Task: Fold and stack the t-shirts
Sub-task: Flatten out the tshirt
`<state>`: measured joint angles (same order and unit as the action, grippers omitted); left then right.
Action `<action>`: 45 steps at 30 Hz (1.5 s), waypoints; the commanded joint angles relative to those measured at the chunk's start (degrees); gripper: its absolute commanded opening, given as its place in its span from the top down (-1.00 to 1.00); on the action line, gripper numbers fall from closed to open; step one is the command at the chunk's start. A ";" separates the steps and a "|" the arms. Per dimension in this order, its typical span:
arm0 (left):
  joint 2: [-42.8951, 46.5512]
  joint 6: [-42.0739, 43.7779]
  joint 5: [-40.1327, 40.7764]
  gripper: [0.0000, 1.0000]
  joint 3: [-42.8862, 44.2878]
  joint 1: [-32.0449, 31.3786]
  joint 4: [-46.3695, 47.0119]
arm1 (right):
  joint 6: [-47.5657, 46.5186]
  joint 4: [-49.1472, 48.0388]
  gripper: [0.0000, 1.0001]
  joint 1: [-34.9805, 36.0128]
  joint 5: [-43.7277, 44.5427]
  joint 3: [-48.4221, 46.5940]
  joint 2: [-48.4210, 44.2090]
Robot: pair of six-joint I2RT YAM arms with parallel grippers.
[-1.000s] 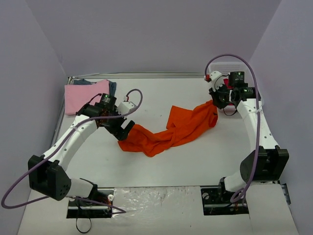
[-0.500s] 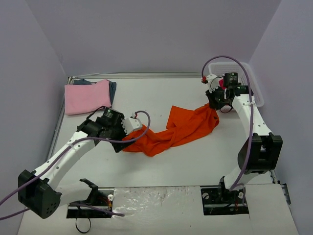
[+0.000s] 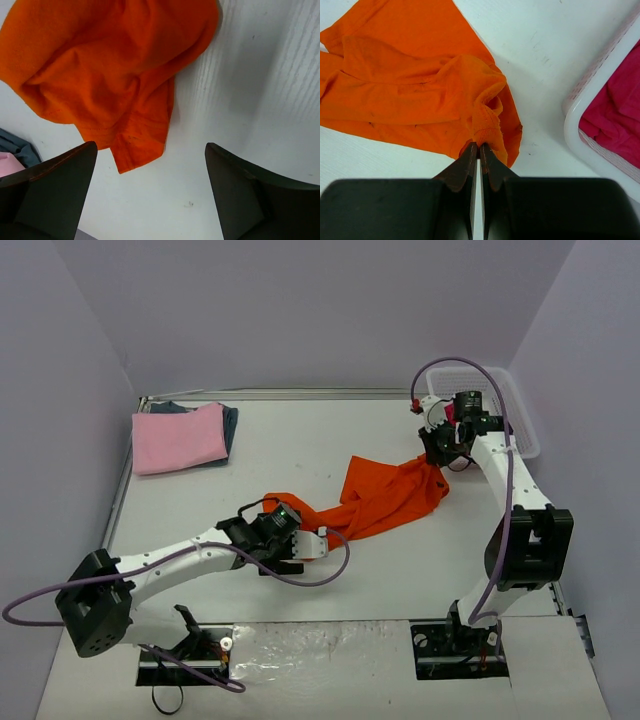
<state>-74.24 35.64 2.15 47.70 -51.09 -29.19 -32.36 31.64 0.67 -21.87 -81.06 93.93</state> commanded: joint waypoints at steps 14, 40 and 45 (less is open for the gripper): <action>-6.18 2.24 8.57 -0.37 -5.08 -0.85 10.82 | 0.98 -0.17 1.00 -0.40 1.30 0.72 1.96; -8.30 2.16 8.92 0.95 -0.16 2.13 7.40 | 0.37 0.00 1.00 -0.40 2.97 1.34 1.08; -4.25 2.16 8.83 0.95 3.62 4.06 2.05 | 0.10 0.00 1.00 -0.40 3.41 1.08 0.38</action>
<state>-82.39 37.69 10.48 47.59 -48.23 -21.85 -31.75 30.94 0.67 -19.31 -79.81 95.53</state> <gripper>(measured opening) 0.034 0.008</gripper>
